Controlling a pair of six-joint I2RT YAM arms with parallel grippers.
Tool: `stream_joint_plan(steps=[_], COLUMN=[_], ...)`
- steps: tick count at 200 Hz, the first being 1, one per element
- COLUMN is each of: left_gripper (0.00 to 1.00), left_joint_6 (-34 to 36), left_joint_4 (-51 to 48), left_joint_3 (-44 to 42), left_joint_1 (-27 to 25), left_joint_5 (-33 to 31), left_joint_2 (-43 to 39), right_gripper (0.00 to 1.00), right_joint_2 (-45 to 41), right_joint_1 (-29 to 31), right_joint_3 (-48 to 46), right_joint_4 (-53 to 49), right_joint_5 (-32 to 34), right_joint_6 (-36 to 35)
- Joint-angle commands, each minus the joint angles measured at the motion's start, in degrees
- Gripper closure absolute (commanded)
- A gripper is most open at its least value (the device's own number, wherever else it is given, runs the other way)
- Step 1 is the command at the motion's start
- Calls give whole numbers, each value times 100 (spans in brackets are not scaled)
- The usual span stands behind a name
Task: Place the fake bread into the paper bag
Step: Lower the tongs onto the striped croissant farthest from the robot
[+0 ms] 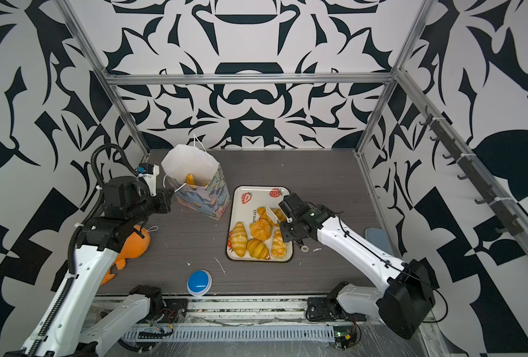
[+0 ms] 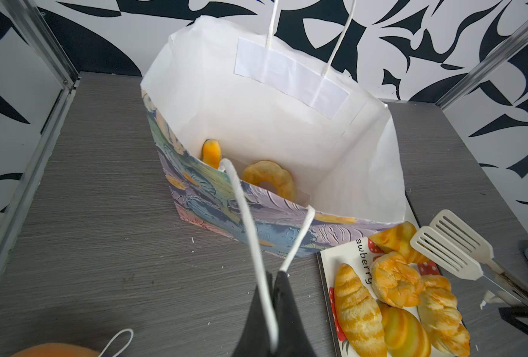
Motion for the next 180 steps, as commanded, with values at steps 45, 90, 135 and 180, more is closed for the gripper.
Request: stream_joint_plan(steps=[45,90,135,180], left_gripper=[98,98,97,97], left_joint_6=[5,9,5,11], left_joint_4=[-113,-109,-110,-121], left_joint_3=[-33,-33,-29,-34], left_joint_1=[-18,-12,-19,-15], left_joint_5=[53,40,49,36], left_joint_2=[-53,-62,-35,-26], right_gripper=[46,46,46,46], right_joint_2=[121,181,260,359], right_joint_1=[-195,-235,-311,-318], right_joint_3=[0,-79,-125,-110], right_joint_4=[434,494,582,618], right_joint_5=[-236,-282,-322,-388], right_joint_6=[-56,-99,-135,-158])
